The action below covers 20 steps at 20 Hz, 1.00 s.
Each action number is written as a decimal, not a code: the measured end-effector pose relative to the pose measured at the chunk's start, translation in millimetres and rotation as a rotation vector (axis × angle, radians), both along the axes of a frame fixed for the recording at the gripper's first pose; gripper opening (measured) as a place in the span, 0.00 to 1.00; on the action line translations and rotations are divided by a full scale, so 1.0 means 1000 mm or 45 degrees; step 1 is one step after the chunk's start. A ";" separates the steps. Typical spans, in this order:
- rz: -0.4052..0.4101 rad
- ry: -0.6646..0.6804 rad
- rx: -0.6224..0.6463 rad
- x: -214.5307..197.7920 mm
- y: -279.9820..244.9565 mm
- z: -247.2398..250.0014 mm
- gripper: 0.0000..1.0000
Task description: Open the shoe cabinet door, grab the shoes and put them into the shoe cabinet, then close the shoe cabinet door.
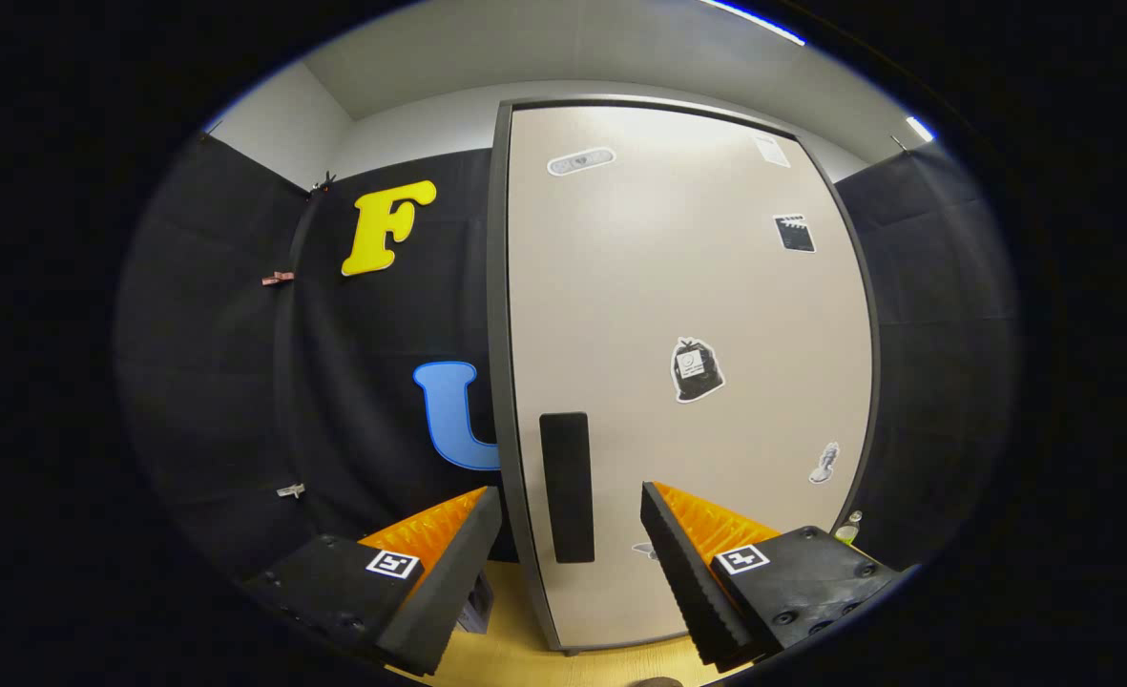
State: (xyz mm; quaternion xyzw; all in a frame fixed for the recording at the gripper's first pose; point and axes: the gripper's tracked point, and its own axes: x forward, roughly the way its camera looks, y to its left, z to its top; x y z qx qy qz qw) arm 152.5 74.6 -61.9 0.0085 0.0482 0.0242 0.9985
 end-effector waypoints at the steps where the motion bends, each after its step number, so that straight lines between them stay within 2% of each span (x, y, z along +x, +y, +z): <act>1: -0.008 0.004 -0.007 0.008 0.000 -0.003 0.96; 9: -0.053 0.065 -0.037 0.051 -0.002 -0.027 0.96; 10: -0.060 0.066 -0.035 0.053 -0.003 -0.030 0.94; 11: -0.053 0.067 -0.027 0.053 -0.002 -0.029 0.85; 12: -0.058 0.063 -0.027 0.053 -0.002 -0.028 0.72; 14: -0.062 0.049 -0.038 0.053 -0.001 -0.027 0.70; 17: -0.052 0.053 -0.035 0.054 0.002 -0.029 0.48; 19: -0.060 0.059 -0.037 0.059 0.002 -0.031 0.44; 20: -0.058 0.063 -0.033 0.051 0.001 -0.029 0.36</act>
